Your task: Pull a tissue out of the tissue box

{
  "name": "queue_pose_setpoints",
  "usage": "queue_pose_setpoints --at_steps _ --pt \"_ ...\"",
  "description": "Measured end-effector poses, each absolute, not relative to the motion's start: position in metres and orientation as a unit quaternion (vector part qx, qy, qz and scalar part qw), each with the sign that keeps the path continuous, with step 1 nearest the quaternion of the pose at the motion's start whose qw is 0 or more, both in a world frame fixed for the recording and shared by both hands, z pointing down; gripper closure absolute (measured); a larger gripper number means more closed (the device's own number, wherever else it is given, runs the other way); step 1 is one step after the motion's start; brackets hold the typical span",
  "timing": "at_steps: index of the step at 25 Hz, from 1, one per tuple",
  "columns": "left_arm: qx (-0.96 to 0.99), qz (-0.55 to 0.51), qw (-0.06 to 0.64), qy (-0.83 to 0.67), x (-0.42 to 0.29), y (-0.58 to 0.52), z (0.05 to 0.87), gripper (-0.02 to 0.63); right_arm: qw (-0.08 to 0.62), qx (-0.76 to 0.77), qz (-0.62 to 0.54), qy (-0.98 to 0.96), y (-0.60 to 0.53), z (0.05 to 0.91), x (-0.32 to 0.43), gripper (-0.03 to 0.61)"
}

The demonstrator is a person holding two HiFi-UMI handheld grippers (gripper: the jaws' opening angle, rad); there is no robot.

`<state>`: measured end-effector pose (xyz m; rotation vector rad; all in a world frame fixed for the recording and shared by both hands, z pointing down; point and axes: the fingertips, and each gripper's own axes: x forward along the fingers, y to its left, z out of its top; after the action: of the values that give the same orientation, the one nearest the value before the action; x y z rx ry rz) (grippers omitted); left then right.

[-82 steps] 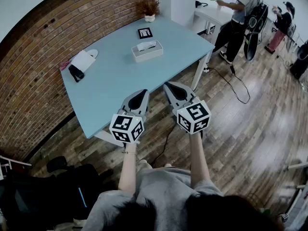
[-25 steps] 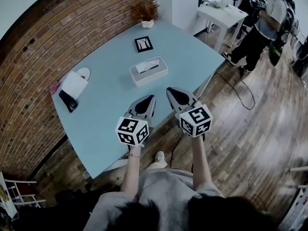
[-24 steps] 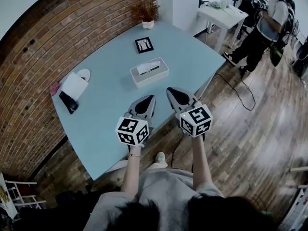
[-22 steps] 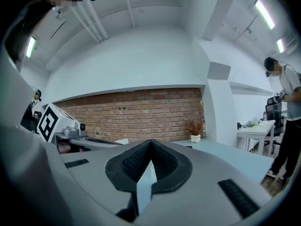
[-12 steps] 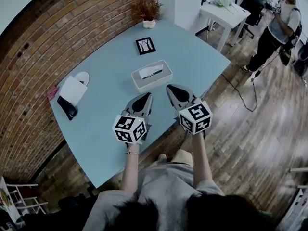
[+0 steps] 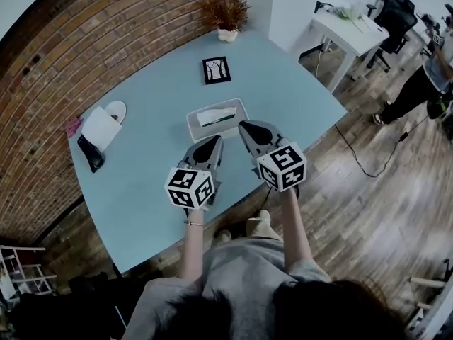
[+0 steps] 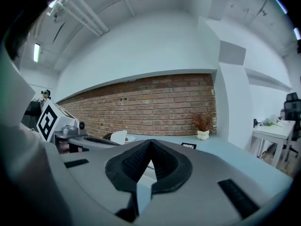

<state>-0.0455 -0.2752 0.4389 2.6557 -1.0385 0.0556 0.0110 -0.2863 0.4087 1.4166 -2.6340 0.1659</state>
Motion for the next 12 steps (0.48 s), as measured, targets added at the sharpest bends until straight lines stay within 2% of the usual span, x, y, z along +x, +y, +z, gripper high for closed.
queue_pose_setpoints --at_steps 12 --pt "0.877 0.009 0.155 -0.455 -0.030 -0.301 0.452 0.611 0.106 0.369 0.063 -0.921 -0.318 0.431 0.024 0.578"
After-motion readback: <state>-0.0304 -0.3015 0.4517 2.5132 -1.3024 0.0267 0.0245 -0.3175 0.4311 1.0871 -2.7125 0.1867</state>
